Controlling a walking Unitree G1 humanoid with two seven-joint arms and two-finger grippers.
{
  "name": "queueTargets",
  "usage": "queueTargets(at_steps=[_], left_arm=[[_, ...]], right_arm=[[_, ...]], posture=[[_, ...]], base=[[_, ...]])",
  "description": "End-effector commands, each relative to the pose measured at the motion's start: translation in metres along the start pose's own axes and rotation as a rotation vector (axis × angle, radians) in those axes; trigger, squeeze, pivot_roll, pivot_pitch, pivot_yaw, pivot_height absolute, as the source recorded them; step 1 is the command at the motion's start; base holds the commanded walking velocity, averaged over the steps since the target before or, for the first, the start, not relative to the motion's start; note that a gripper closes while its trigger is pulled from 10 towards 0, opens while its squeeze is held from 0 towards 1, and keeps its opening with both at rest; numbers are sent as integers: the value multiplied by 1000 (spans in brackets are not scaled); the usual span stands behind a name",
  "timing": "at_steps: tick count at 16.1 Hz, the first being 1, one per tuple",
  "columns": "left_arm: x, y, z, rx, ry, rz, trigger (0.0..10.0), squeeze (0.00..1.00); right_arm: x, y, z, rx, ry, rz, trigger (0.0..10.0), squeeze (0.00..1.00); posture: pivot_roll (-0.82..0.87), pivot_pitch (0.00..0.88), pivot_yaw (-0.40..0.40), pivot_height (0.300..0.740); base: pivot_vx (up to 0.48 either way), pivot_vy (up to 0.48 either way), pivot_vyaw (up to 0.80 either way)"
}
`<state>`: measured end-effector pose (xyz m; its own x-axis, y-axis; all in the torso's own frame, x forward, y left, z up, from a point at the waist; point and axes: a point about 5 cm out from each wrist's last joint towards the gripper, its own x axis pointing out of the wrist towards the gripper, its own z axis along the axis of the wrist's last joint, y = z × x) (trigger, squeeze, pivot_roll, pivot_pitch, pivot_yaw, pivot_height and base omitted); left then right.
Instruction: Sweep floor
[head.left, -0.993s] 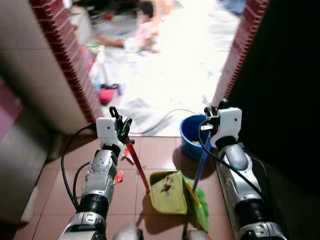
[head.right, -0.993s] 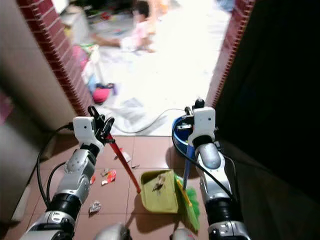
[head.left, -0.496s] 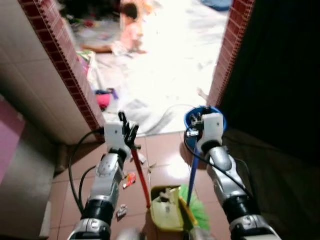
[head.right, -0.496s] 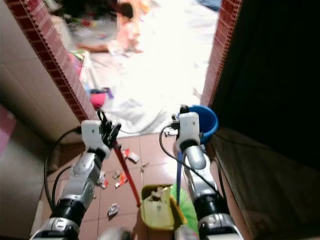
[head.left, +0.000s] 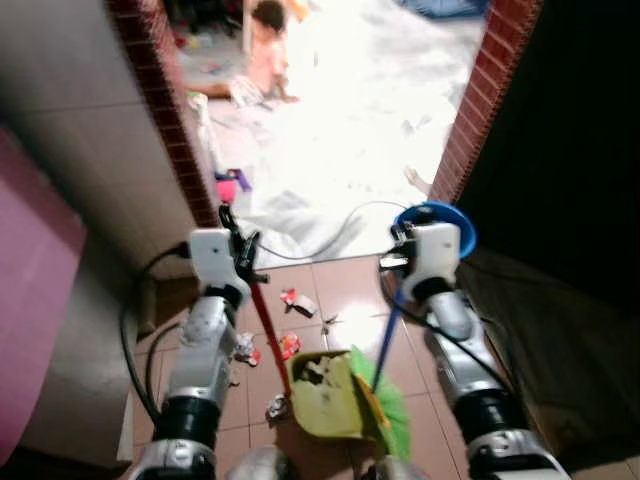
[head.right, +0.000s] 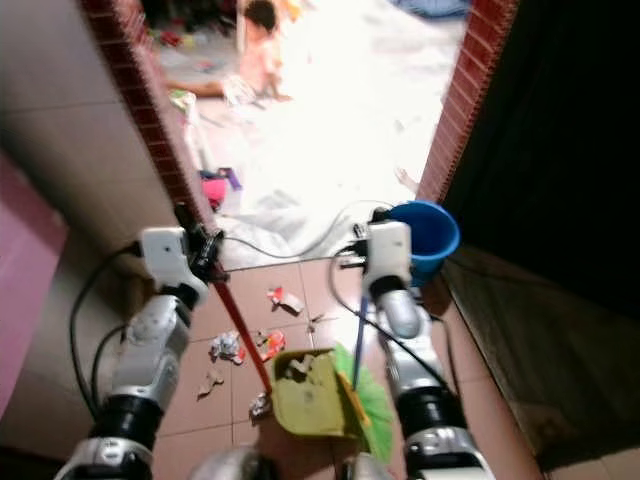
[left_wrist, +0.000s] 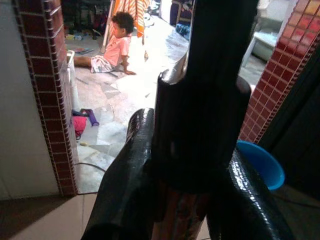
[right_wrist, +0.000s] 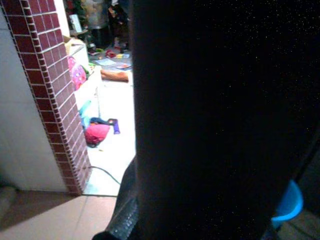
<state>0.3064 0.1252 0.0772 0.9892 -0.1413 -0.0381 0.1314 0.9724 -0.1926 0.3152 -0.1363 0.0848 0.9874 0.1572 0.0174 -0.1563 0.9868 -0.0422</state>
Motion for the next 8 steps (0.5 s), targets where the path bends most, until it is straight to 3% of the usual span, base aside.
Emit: queueTargets(at_steps=[1,4,8], left_arm=[[4,-7,19,-69,-94,-29,10000,0],[4,-15,19,-113,-99,-19,10000,0],[12,-15,45,-131,-185,-6,10000,0]], right_arm=[[0,3,1,13,1,1,10000,0],[-5,-1,-4,-16,16,1,10000,0],[-11,-14,-10,-60,41,-26,10000,0]], posture=[[-2,0,22,740],[-13,0,20,740],[-18,0,23,740]], base=[[0,0,0],[0,0,-138],[0,0,-463]])
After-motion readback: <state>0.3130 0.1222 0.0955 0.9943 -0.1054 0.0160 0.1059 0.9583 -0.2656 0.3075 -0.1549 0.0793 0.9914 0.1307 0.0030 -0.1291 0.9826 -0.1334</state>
